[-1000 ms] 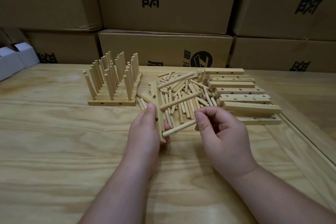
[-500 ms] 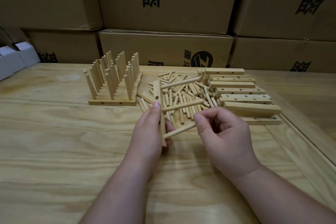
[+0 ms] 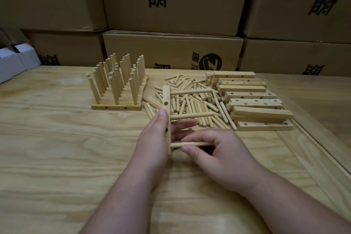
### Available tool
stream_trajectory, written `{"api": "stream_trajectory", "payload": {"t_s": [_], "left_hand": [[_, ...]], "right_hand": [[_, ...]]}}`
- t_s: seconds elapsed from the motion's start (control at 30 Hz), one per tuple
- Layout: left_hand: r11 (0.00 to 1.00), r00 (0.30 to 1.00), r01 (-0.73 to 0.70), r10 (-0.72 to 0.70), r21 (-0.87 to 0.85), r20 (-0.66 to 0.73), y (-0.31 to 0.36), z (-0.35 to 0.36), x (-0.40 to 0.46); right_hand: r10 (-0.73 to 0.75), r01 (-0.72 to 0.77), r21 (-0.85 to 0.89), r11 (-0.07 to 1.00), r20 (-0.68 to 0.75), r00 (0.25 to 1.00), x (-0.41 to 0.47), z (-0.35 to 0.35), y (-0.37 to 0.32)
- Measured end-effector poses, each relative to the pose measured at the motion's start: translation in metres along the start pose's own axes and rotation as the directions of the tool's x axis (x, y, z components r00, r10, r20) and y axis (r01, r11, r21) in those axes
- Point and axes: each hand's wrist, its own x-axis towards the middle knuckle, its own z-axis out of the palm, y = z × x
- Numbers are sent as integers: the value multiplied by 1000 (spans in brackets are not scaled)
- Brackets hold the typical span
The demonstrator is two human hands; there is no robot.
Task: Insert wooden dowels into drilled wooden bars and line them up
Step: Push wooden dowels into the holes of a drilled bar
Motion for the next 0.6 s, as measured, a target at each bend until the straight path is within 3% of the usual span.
{"api": "stream_trajectory", "payload": {"t_s": [0.23,0.6], "left_hand": [[993,992,-116,118,30,-52,-2,4,-1],[991,994,-112,112,67,1,-2,5,-4]], "right_hand": [[-29,29,-39,999,-9,1000,1,5,-7],[139,-162,197,967,125,982,1,-2,0]]}}
